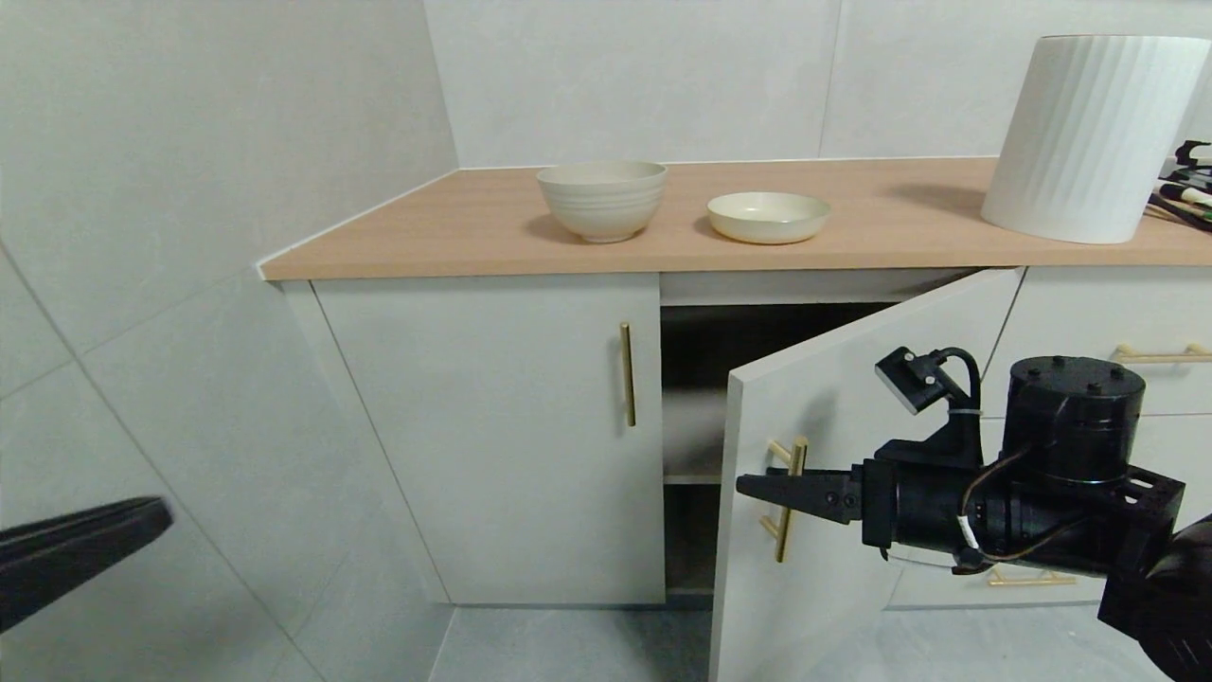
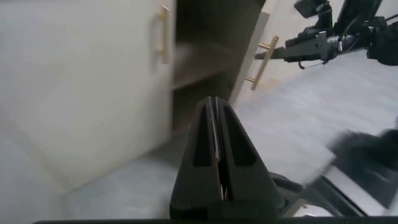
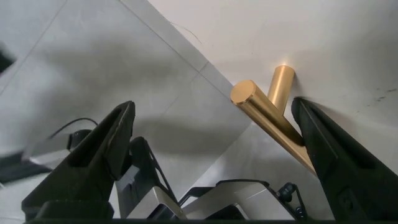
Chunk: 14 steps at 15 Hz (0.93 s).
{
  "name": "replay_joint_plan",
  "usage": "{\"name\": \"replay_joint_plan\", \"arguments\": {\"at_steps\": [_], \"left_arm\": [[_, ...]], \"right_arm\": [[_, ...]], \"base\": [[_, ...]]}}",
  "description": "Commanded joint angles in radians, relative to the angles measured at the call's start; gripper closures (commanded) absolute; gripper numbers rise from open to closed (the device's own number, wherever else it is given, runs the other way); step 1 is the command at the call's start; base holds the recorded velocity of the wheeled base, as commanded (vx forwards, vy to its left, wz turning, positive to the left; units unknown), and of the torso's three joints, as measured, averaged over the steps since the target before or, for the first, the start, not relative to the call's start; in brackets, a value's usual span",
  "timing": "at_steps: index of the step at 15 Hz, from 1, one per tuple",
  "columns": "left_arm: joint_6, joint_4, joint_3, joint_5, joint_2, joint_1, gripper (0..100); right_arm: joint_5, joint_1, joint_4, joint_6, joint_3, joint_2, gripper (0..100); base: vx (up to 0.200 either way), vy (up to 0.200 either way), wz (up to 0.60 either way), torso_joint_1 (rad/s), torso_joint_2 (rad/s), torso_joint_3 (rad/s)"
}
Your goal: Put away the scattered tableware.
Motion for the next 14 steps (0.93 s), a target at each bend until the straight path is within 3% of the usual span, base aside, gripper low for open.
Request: {"name": "replay_joint_plan", "arguments": {"at_steps": [1, 5, 7, 9, 11, 14], "left_arm": [[-0.034, -0.250, -0.048, -0.057, 0.504, -0.168, 100], [-0.209, -0.554, 0.011, -0.057, 0.746, -0.256, 100], [-0.332, -0.758, 0.097, -0.063, 0.829, -0.308, 100], [-0.424, -0.894, 0.135, -0.063, 0.886, -0.354, 100], [-0.473, -0.960, 0.140, -0.063, 0.923, -0.374, 100], [-0.484, -0.970, 0.140, -0.063, 0.930, -0.382, 100]], "right_arm": [[0.006, 0.001, 0.001, 0.000, 0.000, -0.001, 0], [0.006, 0.001, -0.005, -0.001, 0.006, -0.004, 0], [0.006, 0.004, -0.005, -0.001, 0.012, -0.005, 0], [0.006, 0.015, -0.014, -0.001, 0.021, -0.004, 0], [0.006, 0.018, -0.017, -0.003, 0.029, 0.001, 0], [0.006, 0.018, -0.017, -0.003, 0.029, 0.001, 0]], "base": [[0.000, 0.000, 0.00, 0.000, 0.00, 0.000], [0.000, 0.000, 0.00, 0.000, 0.00, 0.000], [0.000, 0.000, 0.00, 0.000, 0.00, 0.000], [0.000, 0.000, 0.00, 0.000, 0.00, 0.000], [0.000, 0.000, 0.00, 0.000, 0.00, 0.000], [0.000, 0.000, 0.00, 0.000, 0.00, 0.000]]}}
